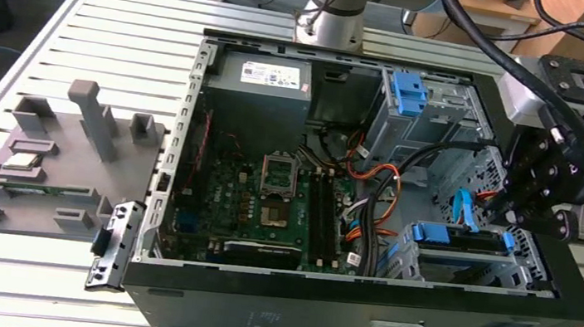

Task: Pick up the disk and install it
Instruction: 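Insert the second disk wire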

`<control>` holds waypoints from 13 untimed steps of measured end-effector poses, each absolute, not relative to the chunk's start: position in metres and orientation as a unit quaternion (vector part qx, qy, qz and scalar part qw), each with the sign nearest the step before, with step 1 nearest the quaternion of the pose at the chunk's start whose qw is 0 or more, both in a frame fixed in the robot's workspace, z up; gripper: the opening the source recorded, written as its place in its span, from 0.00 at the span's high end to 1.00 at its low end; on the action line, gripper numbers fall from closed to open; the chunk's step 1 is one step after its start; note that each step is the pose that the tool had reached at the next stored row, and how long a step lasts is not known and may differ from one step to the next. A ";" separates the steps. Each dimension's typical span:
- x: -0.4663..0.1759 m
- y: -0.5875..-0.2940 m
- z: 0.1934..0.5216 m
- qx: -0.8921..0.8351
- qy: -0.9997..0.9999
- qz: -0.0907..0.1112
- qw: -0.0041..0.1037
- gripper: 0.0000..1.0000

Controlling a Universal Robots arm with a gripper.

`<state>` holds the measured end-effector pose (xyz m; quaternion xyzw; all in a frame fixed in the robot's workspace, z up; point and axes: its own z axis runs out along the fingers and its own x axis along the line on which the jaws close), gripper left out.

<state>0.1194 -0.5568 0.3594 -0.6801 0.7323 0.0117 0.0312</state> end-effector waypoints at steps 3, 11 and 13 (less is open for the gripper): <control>0.119 -0.557 0.363 -0.680 0.732 0.012 0.031 0.76; 0.120 -0.553 0.364 -0.680 0.732 0.012 0.031 0.76; 0.120 -0.551 0.364 -0.680 0.732 0.012 0.031 0.76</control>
